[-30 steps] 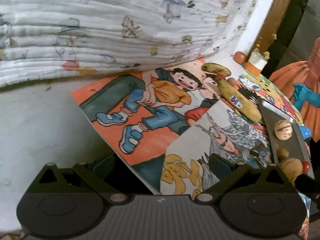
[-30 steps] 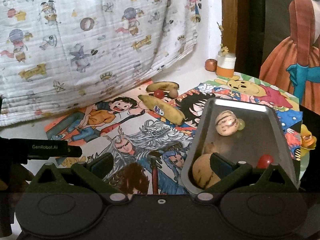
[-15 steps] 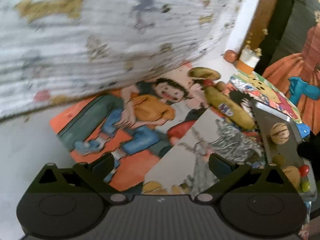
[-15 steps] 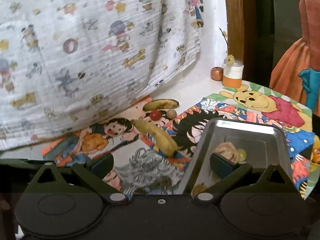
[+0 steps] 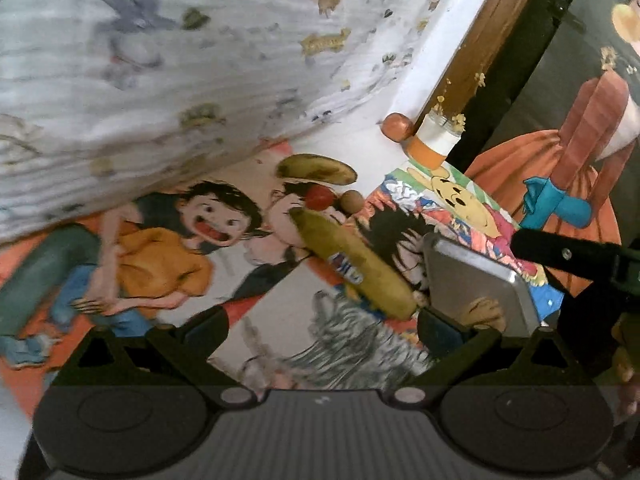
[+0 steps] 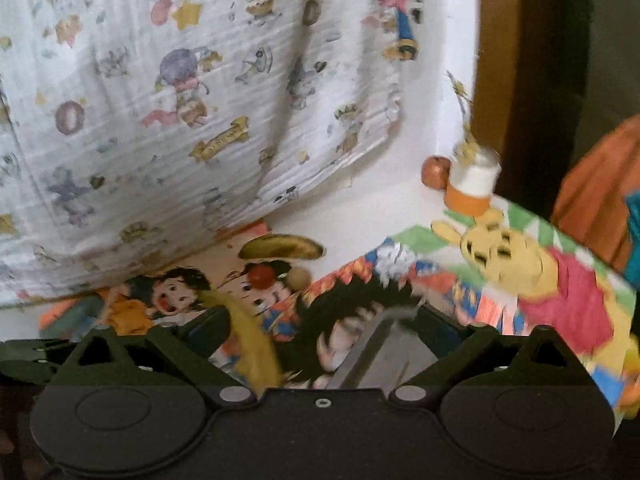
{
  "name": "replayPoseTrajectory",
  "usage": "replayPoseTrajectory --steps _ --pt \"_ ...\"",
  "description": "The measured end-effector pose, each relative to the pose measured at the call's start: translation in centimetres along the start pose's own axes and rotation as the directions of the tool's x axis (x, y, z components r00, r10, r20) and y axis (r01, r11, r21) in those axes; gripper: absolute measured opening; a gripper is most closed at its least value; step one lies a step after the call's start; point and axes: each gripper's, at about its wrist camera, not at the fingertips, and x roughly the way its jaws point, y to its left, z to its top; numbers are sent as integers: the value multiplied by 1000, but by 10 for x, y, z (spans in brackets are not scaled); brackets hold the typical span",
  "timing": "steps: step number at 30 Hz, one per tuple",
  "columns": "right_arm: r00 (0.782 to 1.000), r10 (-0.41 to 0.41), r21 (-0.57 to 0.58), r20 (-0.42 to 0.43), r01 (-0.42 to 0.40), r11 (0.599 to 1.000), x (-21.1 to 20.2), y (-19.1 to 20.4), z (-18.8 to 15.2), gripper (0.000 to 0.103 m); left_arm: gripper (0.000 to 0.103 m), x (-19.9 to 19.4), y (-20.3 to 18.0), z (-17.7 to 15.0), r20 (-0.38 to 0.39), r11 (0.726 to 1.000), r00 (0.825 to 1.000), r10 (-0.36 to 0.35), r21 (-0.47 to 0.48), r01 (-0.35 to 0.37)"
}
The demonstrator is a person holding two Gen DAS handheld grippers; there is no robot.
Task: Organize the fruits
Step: 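Grasp the yellow banana with the left tool while the right tool grasps a small brown fruit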
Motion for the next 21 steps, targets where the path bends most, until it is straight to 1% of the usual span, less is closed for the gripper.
replayPoseTrajectory --steps 3,4,5,6,8,10,12,14,17,19,21 --pt "999 23 -48 -23 -25 999 24 -10 22 88 103 20 -7 7 -6 998 1000 -27 -49 27" --pt "999 29 -59 -29 -31 998 33 -12 27 87 103 26 -9 10 -12 997 999 -33 -70 32" --pt "999 34 -69 -34 -36 997 41 -13 31 83 103 32 -10 12 -19 995 999 -34 -95 32" --pt "999 36 -77 -38 -39 996 50 -14 34 77 103 38 -11 14 -22 992 999 -27 -123 24" --pt "998 50 -95 -49 -55 994 66 -13 36 71 102 50 -13 17 -30 989 1000 5 -150 -9" --pt "994 75 -118 -75 -84 989 84 -11 35 66 99 61 -14 20 -38 988 999 29 -152 -34" --pt "991 90 -134 -99 -103 986 99 -11 33 58 95 69 -14 22 -50 987 998 28 -159 -36" --pt "988 104 -149 -115 -121 981 113 -10 32 58 90 75 -13 23 -57 988 998 -2 -154 -7" --pt "979 147 -163 -141 -169 972 131 -9 30 58 86 80 -11 25 -61 988 998 -18 -156 8" --pt "973 158 -175 -167 -187 967 142 -6 28 55 84 82 -14 27 -63 990 998 -25 -143 16" --pt "970 158 -184 -186 -192 964 153 -3 25 49 81 85 -16 28 -63 991 998 -26 -134 18"
